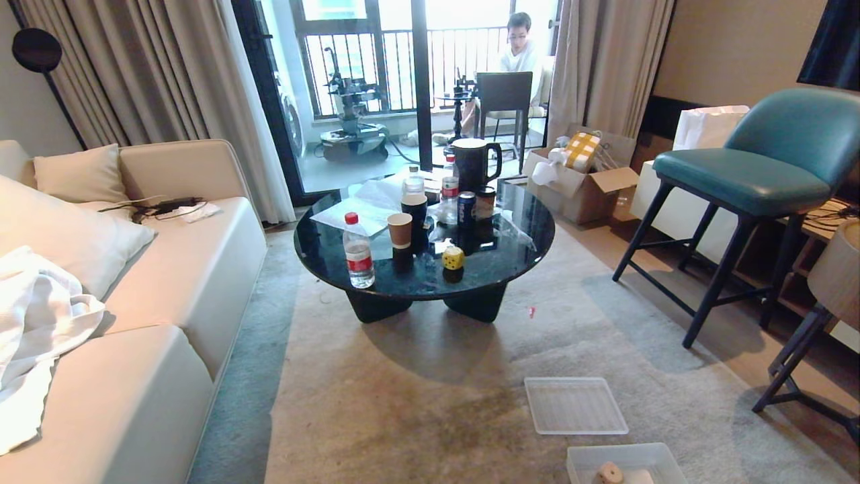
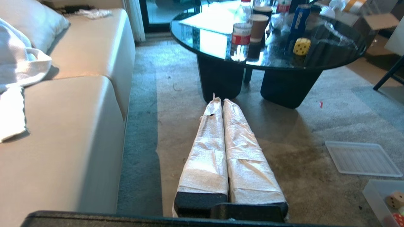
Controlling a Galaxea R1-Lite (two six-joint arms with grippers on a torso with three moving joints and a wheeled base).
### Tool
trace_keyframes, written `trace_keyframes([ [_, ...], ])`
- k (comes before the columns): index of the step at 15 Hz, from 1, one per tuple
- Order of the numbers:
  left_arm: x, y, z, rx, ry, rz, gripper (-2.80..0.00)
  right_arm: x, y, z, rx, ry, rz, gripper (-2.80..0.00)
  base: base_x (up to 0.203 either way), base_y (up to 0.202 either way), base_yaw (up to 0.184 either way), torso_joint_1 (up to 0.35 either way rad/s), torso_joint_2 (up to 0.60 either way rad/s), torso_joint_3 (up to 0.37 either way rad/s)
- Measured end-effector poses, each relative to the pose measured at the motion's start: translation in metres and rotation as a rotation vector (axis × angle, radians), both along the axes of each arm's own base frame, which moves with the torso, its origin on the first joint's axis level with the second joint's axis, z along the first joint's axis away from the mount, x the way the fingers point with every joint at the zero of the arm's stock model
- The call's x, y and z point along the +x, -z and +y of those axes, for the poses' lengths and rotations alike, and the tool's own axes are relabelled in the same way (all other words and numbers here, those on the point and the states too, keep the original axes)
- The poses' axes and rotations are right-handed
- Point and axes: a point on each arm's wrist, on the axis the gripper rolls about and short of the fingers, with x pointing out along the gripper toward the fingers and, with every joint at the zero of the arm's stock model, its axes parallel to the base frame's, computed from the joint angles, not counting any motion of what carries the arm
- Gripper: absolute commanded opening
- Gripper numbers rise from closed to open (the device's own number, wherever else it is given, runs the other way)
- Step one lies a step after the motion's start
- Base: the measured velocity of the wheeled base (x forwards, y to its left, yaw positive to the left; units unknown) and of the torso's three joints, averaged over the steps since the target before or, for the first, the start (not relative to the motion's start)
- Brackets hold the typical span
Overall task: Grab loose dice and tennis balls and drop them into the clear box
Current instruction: Pick up toys out of the box
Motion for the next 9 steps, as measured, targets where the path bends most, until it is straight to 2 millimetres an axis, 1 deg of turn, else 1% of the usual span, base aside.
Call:
trace_keyframes([
  [3, 0.0, 0.0, 0.0, 0.0, 0.0, 0.0, -2.8, 0.0, 0.0, 0.0, 0.0, 0.0, 0.0, -2.8, 0.0, 0.0, 0.0, 0.003, 0.0, 0.043],
  [9, 0.0, 0.0, 0.0, 0.002, 0.0, 0.0, -2.8, 0.0, -0.0001, 0.0, 0.001, 0.001, -0.002, -2.8, 0.0, 0.0, 0.0, 0.0, 0.0, 0.0],
])
